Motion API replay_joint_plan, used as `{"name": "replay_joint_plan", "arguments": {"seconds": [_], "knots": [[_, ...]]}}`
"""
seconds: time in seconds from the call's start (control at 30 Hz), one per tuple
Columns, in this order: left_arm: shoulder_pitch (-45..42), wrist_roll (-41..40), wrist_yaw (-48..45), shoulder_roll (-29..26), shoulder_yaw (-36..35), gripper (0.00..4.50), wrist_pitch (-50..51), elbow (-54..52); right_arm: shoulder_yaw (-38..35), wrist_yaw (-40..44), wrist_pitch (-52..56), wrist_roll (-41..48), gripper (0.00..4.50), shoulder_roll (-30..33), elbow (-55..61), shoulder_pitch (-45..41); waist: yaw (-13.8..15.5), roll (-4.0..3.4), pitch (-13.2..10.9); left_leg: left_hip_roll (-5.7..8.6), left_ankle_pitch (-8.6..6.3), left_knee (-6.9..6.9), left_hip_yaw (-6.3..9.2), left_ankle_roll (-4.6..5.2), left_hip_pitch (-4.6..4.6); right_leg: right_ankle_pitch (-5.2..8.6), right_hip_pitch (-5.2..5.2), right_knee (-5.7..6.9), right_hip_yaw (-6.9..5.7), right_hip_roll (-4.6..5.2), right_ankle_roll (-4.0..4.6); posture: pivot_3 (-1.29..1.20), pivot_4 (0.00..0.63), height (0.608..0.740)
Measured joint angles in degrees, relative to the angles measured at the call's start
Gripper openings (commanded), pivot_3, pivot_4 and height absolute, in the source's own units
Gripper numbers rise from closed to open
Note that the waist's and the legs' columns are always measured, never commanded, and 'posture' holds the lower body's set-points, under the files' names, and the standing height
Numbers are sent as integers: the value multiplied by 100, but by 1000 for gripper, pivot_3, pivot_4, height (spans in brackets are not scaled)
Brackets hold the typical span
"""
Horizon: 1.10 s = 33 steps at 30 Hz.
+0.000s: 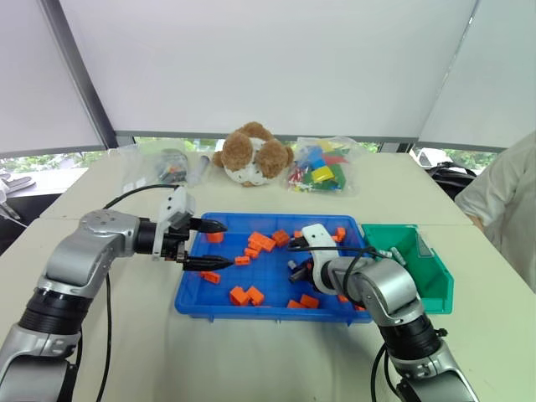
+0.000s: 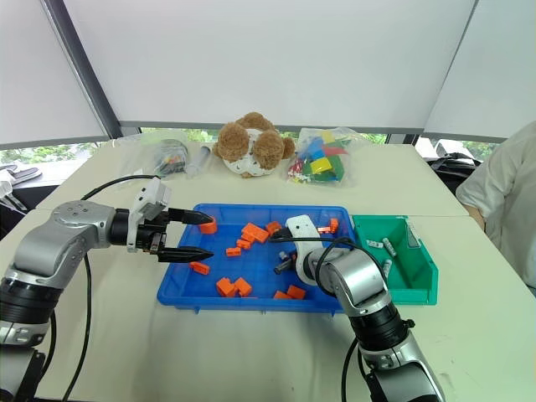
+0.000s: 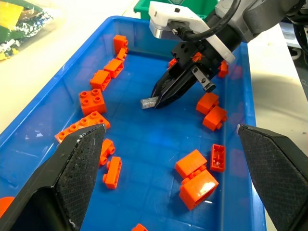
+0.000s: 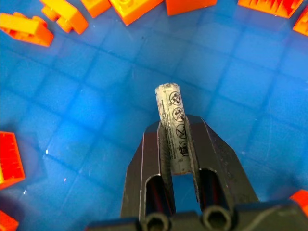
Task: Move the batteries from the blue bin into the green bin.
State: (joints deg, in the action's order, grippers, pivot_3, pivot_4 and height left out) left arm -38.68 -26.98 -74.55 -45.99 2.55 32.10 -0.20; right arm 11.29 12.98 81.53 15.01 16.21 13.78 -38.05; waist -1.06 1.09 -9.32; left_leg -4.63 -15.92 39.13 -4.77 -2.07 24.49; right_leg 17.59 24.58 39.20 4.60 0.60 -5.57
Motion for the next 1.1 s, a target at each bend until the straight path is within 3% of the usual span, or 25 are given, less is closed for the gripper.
{"name": "replay_joint_plan", "arguments": {"seconds": [0.17, 0.33, 0.47, 0.63, 0.67, 0.9, 1.1], "knots": [[0, -1, 12, 0, -1, 4500, 7, -12, -588, 336, 520, 331, 27, 304, 440, -480, 15, -1, -1, 0, 0, 0, -1, 0, 1, 0, 1, 0, 0, 2, 0, 0, 150, 733], [-1, 0, 20, -4, -4, 4500, 7, -13, -1603, 660, 572, 407, 27, 1781, 743, -1008, 67, 0, 0, 3, -2, -1, 1, 2, 2, 0, -7, -12, -3, 6, 0, 0, 150, 733], [-22, 0, 10, 42, 4, 4500, 3, 14, -2047, 1012, 521, 465, 27, 2820, 733, -407, 32, 1, 0, 3, -3, -4, 2, 4, 0, 0, -7, -15, -1, 2, 0, 0, 150, 733], [-82, 12, -49, 131, 21, 4500, -28, 159, -2333, 1574, 252, 670, 27, 3437, 719, 766, -13, -1, -1, 2, -3, -3, 0, 5, -3, 0, -4, -12, 6, 0, 0, 0, 150, 733], [-105, 16, -63, 140, 27, 4500, -37, 192, -2358, 1634, 177, 680, 1062, 3470, 719, 867, -15, 0, 0, 2, -2, -2, 0, 5, -3, 0, -5, -11, 6, -1, 0, 0, 150, 733], [-223, 29, -145, 171, 68, 4500, -130, 308, -2466, 1932, -171, 866, 4462, 3575, 744, 1138, 27, -1, -1, 3, -2, 0, -1, 4, -2, 0, -6, -11, 6, 1, -1, 0, 150, 733], [-223, 12, -242, 154, 70, 4500, -93, 351, -2661, 2598, -643, 1364, 4462, 4005, 1164, 891, 20, -1, -1, 2, -2, -1, 1, 4, -3, 0, -6, -11, 5, 0, 0, 0, 150, 733]]}}
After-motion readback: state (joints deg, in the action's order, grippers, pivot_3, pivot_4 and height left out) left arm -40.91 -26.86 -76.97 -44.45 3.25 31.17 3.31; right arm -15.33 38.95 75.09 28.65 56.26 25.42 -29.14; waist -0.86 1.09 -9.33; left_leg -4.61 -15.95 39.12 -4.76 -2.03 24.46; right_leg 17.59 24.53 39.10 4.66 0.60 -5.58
